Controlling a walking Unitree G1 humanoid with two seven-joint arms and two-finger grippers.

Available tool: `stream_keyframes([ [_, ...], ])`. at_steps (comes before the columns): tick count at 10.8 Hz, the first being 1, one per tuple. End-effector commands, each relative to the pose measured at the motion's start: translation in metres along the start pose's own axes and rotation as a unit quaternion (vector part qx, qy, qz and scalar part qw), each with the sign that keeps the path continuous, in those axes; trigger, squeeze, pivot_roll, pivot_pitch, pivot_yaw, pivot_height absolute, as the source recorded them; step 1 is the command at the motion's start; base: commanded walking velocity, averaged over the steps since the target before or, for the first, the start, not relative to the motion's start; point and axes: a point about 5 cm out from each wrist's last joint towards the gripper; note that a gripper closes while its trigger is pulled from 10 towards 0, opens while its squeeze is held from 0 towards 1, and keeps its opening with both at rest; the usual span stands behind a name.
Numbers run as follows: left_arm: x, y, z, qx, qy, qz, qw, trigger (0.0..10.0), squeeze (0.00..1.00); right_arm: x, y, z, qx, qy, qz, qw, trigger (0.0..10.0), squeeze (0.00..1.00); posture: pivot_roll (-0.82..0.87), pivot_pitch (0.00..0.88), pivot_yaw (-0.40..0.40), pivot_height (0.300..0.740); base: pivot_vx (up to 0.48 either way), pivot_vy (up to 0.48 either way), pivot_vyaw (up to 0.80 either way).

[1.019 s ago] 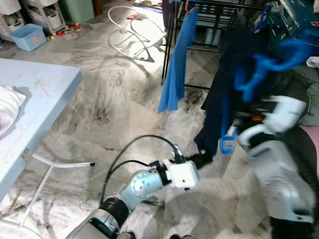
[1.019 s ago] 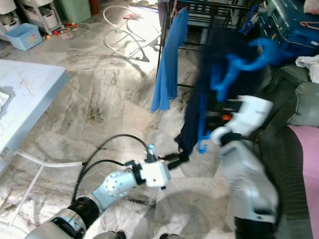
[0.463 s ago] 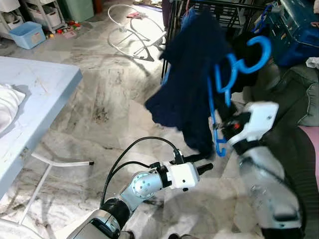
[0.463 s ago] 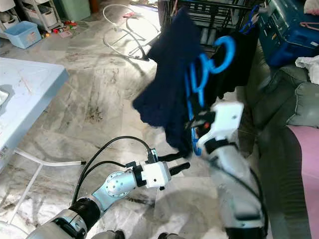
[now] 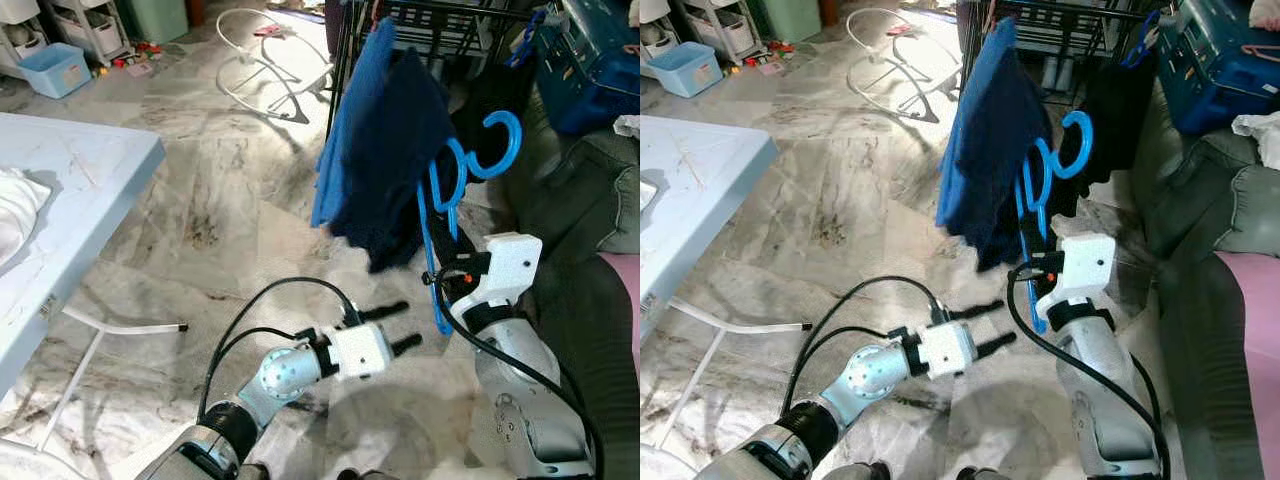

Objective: Hang hanger

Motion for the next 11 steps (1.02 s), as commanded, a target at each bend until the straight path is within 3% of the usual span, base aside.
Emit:
stream_keyframes([
  [1,-0.001,0.008,0.001,-0.006,-0.006,0.026,1.000,10.0,1.00,-0.001,-0.004,0.008,-0.010,-0.028,-0.004,1.000,10.0,0.00,0.08,0.132,-0.083,0.740,0.000,0.000,0.00],
  [5,-0.020,0.026,0.000,0.010,-0.031,0.037,0.999,10.0,1.00,-0.003,-0.022,0.009,-0.035,-0.035,-0.031,0.998,10.0,0.00,0.09,0.125,-0.085,0.740,0.000,0.000,0.00],
  [7,-0.033,0.043,-0.002,0.036,-0.037,0.040,0.998,10.0,1.00,-0.013,-0.031,0.004,-0.056,-0.013,-0.013,0.998,10.0,0.00,0.11,0.124,-0.084,0.740,0.000,0.000,0.00],
  [9,-0.036,0.066,-0.001,0.077,-0.038,0.054,0.995,10.0,1.00,-0.032,-0.036,-0.001,-0.068,0.008,0.019,0.997,10.0,0.00,0.12,0.120,-0.084,0.740,0.000,0.000,0.00],
  [11,-0.033,0.100,0.002,0.122,-0.033,0.080,0.989,10.0,1.00,-0.049,-0.037,-0.005,-0.068,0.035,0.047,0.996,10.0,0.00,0.12,0.112,-0.080,0.740,0.000,0.000,0.00],
])
Point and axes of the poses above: a point about 5 cm out from each wrist's last joint towards the gripper, its own x axis pointing out of the wrist towards the gripper, its own z axis along the axis of the wrist's last joint, y = z × x, and after that the axes turned 15 degrees about x, right-handed
